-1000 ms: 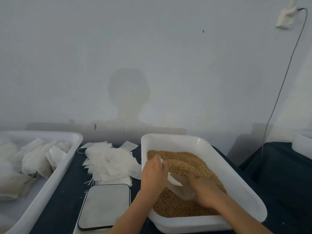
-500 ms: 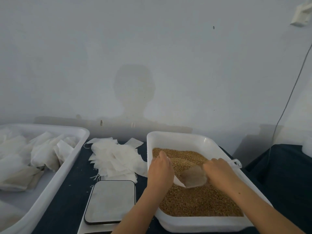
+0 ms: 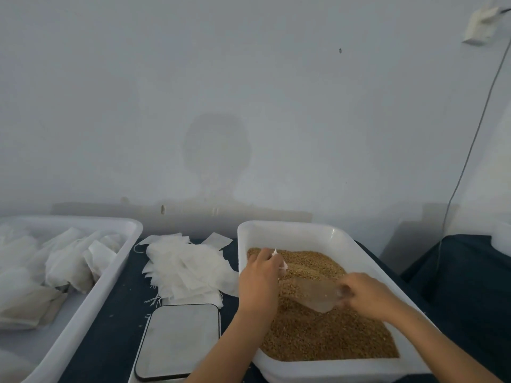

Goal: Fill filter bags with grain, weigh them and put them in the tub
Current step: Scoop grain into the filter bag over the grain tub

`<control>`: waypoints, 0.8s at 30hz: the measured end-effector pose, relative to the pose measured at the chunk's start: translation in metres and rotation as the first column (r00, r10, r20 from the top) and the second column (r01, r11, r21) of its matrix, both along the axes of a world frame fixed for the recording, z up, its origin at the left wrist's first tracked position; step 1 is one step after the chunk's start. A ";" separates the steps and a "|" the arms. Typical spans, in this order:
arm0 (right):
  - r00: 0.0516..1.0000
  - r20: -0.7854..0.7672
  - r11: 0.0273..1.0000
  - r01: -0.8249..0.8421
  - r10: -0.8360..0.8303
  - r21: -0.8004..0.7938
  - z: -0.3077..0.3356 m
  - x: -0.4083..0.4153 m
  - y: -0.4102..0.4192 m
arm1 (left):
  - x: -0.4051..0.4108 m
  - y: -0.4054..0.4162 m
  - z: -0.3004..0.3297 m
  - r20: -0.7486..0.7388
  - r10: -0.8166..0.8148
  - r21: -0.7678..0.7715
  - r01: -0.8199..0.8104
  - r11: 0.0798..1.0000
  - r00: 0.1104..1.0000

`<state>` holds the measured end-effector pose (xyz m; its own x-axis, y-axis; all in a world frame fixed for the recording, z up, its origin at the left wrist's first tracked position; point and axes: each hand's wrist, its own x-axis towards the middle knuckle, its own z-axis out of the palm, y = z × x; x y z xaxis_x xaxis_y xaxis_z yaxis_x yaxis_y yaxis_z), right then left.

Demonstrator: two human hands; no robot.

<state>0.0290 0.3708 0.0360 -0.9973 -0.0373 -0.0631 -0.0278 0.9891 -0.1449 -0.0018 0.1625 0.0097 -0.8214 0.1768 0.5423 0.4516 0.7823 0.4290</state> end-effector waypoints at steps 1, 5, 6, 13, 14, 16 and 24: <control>1.000 -0.004 1.000 0.012 -0.012 -0.007 0.006 0.004 0.004 | -0.001 0.001 0.000 0.017 -0.008 -0.014 0.008 1.000 1.000; 0.998 -0.023 0.998 0.062 -0.061 0.023 0.037 0.020 0.019 | -0.007 0.002 -0.003 0.064 -0.091 -0.044 0.094 0.995 0.994; 0.998 -0.025 0.998 0.061 -0.060 0.034 0.045 0.024 0.021 | -0.009 0.002 -0.003 0.082 -0.121 -0.068 0.126 0.990 0.989; 0.999 0.010 0.995 0.039 -0.040 0.088 0.077 0.035 0.018 | -0.016 0.004 -0.006 0.132 -0.275 -0.180 0.295 0.938 0.952; 0.999 0.017 0.995 0.034 -0.035 0.093 0.079 0.035 0.015 | -0.015 0.004 -0.006 0.116 -0.294 -0.178 0.311 0.933 0.949; 0.999 0.024 0.994 0.020 -0.023 0.108 0.081 0.033 0.010 | -0.013 0.004 -0.006 0.089 -0.322 -0.182 0.333 0.925 0.943; 0.999 0.039 0.957 -0.026 0.016 0.287 0.090 0.020 -0.005 | -0.007 0.001 -0.002 0.074 -0.377 -0.137 0.384 0.913 0.923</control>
<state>0.0487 0.3657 0.1264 -0.9934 -0.0331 -0.1098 -0.0489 0.9883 0.1446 -0.0086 0.1632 0.0079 -0.6992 0.5552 0.4504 0.7104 0.6108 0.3497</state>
